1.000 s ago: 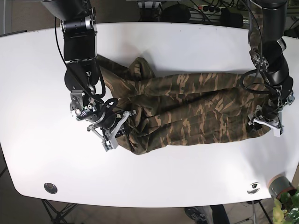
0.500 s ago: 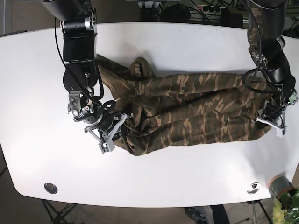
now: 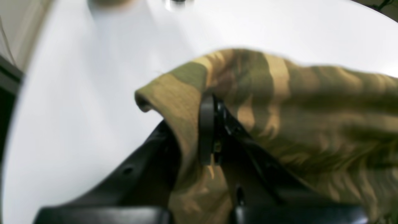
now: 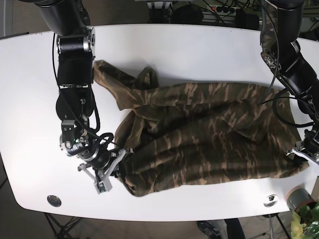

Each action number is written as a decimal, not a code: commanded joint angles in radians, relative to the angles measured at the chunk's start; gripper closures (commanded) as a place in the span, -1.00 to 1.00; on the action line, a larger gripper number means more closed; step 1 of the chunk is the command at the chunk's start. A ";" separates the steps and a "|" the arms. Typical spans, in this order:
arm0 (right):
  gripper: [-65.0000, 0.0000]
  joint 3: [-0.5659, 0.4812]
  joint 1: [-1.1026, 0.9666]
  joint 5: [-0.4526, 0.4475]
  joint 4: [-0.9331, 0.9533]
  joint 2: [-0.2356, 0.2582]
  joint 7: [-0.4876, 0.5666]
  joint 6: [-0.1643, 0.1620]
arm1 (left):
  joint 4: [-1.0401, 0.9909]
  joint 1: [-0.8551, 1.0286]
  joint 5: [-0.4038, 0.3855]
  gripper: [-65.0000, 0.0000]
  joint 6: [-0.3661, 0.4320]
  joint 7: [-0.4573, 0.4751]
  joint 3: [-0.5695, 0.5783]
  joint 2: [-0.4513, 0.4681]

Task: Fold the T-shirt properly
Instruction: 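Lift the shirt with both grippers and shake it out, then lay the shirt flat, pulling the right gripper toward the collar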

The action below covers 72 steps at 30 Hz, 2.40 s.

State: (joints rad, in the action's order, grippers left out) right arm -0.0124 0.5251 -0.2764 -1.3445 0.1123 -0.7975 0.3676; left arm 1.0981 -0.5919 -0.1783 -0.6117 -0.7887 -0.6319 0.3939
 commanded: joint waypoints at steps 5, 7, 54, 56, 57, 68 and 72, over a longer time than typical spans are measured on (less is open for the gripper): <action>0.94 0.002 0.175 -0.013 -0.017 0.066 -0.029 0.006 | 0.225 -0.073 -0.080 1.00 0.008 -0.107 0.031 0.018; 0.94 0.002 0.240 -0.013 -0.006 0.088 -0.030 0.006 | 0.265 -0.109 -0.088 1.00 0.009 -0.131 0.037 0.013; 0.94 0.220 0.123 -0.013 -0.370 0.169 -0.333 0.110 | 0.445 -0.046 -0.096 1.00 0.011 -0.170 0.036 0.004; 0.94 0.245 0.060 -0.013 -0.398 0.155 -0.333 0.110 | 0.471 0.008 -0.094 1.00 0.000 -0.170 0.016 0.004; 0.94 0.253 0.031 -0.013 -0.408 0.146 -0.333 0.110 | 0.477 0.034 -0.094 1.00 0.000 -0.170 0.010 0.004; 0.94 0.291 -0.265 -0.014 -0.568 -0.001 -0.330 0.110 | 0.483 0.255 -0.096 1.00 -0.070 -0.170 -0.082 0.003; 0.94 0.291 -0.357 -0.014 -0.616 -0.036 -0.330 0.110 | 0.495 0.327 -0.096 1.00 -0.070 -0.165 -0.087 0.003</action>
State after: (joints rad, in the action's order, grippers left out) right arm 0.2733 0.1638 -0.2909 -1.9240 0.0769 -1.1519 0.4789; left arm 1.5616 -0.2607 -0.2668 -0.6857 -0.9787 -0.7113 0.3740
